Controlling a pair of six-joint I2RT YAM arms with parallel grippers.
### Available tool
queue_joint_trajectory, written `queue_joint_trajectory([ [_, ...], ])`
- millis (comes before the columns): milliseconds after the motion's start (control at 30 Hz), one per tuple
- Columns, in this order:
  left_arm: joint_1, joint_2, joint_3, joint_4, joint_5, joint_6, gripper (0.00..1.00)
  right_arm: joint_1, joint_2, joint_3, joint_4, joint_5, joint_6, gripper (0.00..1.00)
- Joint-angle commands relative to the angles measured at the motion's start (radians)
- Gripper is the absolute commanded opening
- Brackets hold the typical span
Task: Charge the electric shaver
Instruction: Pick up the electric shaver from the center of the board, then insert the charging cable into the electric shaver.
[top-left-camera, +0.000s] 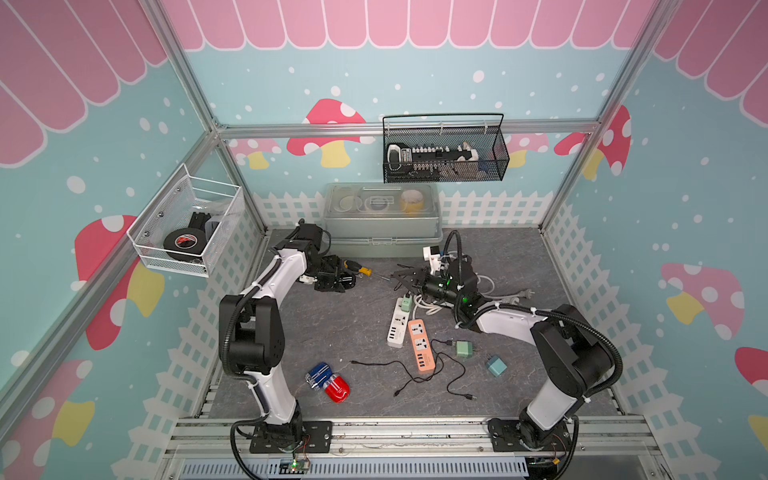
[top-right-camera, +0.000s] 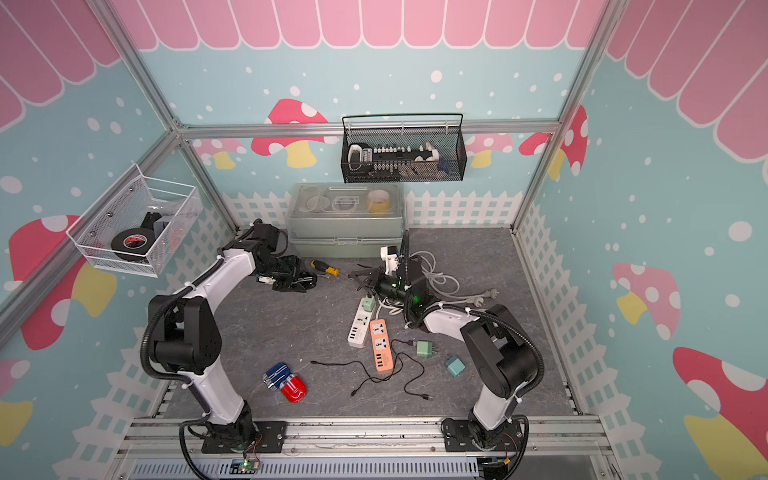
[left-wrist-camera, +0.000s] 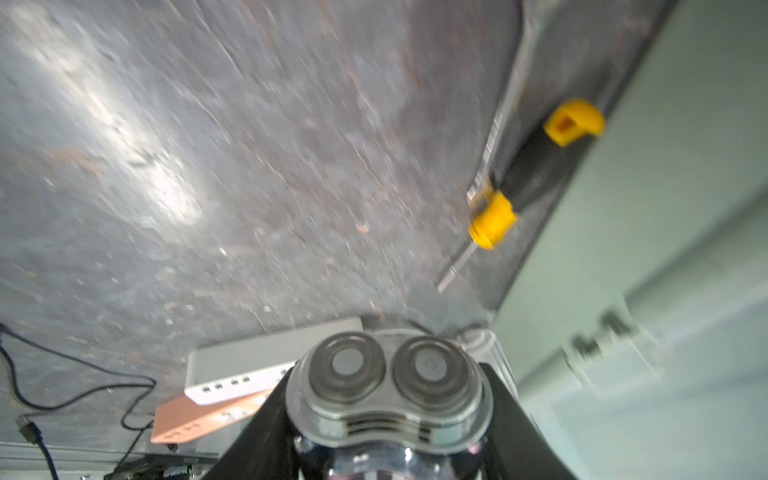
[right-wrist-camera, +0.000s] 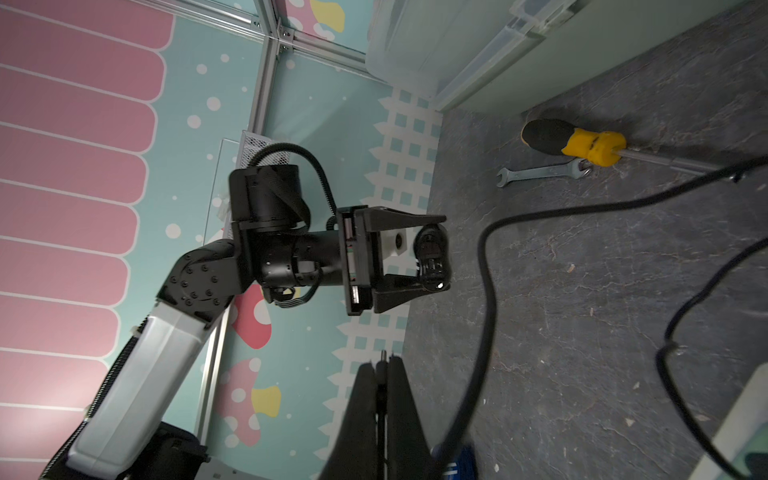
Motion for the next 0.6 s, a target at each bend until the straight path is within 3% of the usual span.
queue_joint_trajectory([
  [0, -0.014, -0.034, 0.000, 0.048, 0.097, -0.061, 0.00, 0.037, -0.038, 0.021, -0.043, 0.053, -0.126, 0.00],
  [567, -0.086, -0.041, -0.003, 0.067, 0.119, -0.110, 0.00, 0.097, 0.060, 0.159, -0.137, 0.128, -0.188, 0.00],
])
